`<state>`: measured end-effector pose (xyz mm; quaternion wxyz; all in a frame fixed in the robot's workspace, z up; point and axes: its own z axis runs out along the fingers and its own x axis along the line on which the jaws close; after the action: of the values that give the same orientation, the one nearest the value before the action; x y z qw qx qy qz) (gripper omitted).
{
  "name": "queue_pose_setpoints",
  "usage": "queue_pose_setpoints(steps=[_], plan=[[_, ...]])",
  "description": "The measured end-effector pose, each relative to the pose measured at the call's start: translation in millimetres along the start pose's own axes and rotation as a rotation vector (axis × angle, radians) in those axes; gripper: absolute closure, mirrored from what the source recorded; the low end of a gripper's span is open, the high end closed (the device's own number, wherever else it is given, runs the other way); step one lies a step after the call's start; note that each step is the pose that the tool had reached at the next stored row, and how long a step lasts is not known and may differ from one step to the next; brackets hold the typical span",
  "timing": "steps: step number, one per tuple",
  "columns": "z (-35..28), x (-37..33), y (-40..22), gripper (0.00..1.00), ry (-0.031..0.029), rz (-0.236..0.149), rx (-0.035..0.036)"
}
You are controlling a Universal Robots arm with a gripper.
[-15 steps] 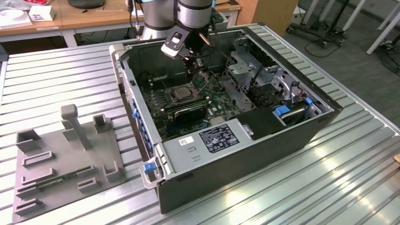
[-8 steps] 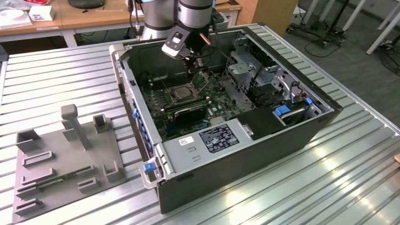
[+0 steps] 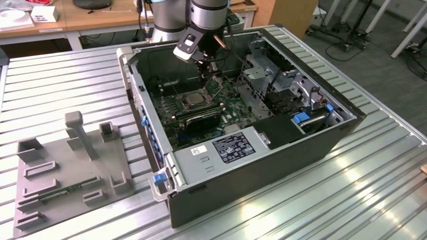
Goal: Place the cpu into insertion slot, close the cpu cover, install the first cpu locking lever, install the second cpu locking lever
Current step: 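Close the cpu cover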
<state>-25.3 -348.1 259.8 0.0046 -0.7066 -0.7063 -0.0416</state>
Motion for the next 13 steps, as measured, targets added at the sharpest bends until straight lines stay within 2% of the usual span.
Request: queue_pose_setpoints(steps=[6,13], plan=[[0.1,0.0,2.2,0.90,0.0000,0.000,0.0000],[0.8,0.0,15.0,0.90,0.0000,0.000,0.0000]])
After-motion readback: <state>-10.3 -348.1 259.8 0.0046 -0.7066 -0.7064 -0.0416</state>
